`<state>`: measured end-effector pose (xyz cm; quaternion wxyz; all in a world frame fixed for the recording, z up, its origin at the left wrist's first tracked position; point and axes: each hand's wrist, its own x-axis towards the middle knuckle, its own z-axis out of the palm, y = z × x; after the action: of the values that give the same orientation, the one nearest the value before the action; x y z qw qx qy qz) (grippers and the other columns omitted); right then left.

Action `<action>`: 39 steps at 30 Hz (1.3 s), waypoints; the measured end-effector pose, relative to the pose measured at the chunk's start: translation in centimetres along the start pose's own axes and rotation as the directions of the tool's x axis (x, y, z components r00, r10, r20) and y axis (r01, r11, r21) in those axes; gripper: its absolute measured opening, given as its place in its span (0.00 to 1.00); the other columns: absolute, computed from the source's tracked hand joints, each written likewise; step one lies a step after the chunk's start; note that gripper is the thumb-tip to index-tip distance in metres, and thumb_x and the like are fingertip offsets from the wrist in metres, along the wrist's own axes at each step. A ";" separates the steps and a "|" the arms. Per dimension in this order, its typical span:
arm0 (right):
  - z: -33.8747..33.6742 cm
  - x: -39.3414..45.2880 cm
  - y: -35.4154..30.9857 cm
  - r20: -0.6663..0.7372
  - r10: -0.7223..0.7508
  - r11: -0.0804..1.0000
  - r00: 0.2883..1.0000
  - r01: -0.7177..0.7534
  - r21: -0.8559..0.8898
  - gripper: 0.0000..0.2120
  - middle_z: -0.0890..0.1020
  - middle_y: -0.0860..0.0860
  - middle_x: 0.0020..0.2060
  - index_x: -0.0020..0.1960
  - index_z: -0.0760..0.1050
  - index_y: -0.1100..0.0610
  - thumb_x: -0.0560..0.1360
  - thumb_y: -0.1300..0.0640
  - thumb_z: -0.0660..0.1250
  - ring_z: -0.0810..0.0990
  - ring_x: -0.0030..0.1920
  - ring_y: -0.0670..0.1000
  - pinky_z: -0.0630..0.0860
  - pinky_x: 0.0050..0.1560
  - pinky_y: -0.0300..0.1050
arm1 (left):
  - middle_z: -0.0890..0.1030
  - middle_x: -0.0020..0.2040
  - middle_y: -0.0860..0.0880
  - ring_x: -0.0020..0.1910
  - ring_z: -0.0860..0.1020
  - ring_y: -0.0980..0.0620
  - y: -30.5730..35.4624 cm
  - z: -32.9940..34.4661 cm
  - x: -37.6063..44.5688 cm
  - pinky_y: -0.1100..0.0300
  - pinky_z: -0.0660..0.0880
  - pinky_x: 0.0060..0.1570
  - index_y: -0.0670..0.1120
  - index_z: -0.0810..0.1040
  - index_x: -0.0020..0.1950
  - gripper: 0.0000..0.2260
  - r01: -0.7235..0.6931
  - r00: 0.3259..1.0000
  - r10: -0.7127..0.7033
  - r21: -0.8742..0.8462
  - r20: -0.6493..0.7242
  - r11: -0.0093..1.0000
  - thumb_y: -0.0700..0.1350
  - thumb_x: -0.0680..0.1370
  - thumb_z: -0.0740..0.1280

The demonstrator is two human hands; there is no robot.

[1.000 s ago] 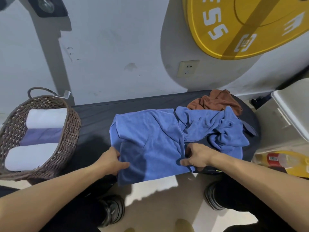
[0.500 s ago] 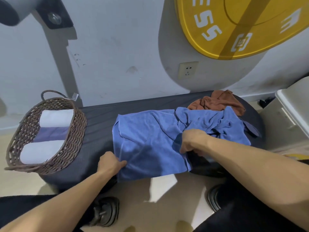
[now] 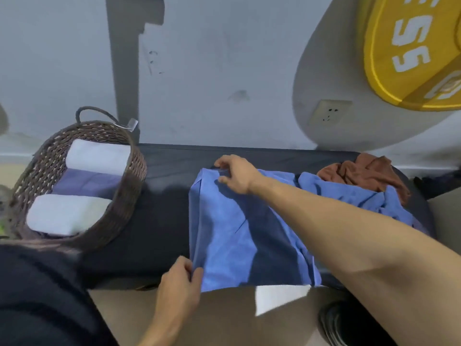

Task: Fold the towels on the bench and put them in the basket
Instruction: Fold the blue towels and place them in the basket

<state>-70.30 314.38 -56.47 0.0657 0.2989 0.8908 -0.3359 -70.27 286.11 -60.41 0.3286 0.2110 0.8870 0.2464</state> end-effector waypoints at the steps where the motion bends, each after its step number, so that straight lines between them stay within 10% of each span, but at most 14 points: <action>1: 1.0 1.3 -0.3 0.034 -0.015 1.000 0.999 0.016 -0.014 0.20 0.77 0.52 0.56 0.65 0.74 0.55 0.74 0.56 0.71 0.76 0.57 0.53 0.73 0.59 0.47 | 0.77 0.29 0.52 0.28 0.72 0.56 -0.8 0.2 -0.3 0.64 0.65 0.30 0.49 0.69 0.37 0.11 -0.001 1.000 0.002 -0.029 0.020 1.000 0.48 0.77 0.68; 7: 3.3 5.7 -1.3 0.078 -0.098 0.992 0.992 0.103 -0.077 0.02 0.82 0.49 0.38 0.44 0.80 0.55 0.72 0.58 0.72 0.79 0.43 0.53 0.78 0.51 0.51 | 0.73 0.25 0.61 0.26 0.70 0.61 -4.0 0.2 0.6 0.67 0.65 0.30 0.56 0.70 0.28 0.17 -0.005 0.971 0.024 -0.081 0.236 0.997 0.46 0.72 0.73; 18: 2.3 7.7 -3.3 0.276 -0.083 0.934 0.958 0.171 -0.314 0.07 0.77 0.46 0.38 0.48 0.78 0.58 0.73 0.56 0.71 0.76 0.44 0.53 0.69 0.41 0.42 | 0.80 0.30 0.55 0.31 0.77 0.62 -3.5 0.4 1.1 0.68 0.72 0.32 0.54 0.76 0.30 0.11 0.090 0.972 -0.067 -0.094 0.225 0.991 0.47 0.68 0.76; 23: 1.6 8.0 -4.0 0.256 -0.136 0.973 0.957 0.178 -0.148 0.06 0.81 0.49 0.36 0.46 0.75 0.57 0.76 0.56 0.69 0.77 0.36 0.48 0.70 0.37 0.38 | 0.79 0.31 0.56 0.33 0.76 0.62 -3.7 0.0 0.7 0.72 0.69 0.32 0.55 0.75 0.29 0.12 0.124 0.976 -0.114 -0.047 0.184 0.991 0.51 0.70 0.75; 39: 4.0 9.7 -6.3 0.355 0.063 0.904 0.933 0.097 -0.415 0.13 0.71 0.55 0.32 0.41 0.75 0.62 0.75 0.53 0.69 0.69 0.38 0.56 0.67 0.32 0.42 | 0.82 0.26 0.48 0.23 0.78 0.53 -5.6 -1.1 0.1 0.56 0.79 0.33 0.42 0.79 0.35 0.08 0.366 0.901 -0.271 -0.255 0.340 0.895 0.41 0.71 0.75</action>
<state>-82.13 312.79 -59.02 0.2882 0.2028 0.9178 -0.1827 -72.27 281.35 -62.96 0.5228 0.0410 0.8000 0.2916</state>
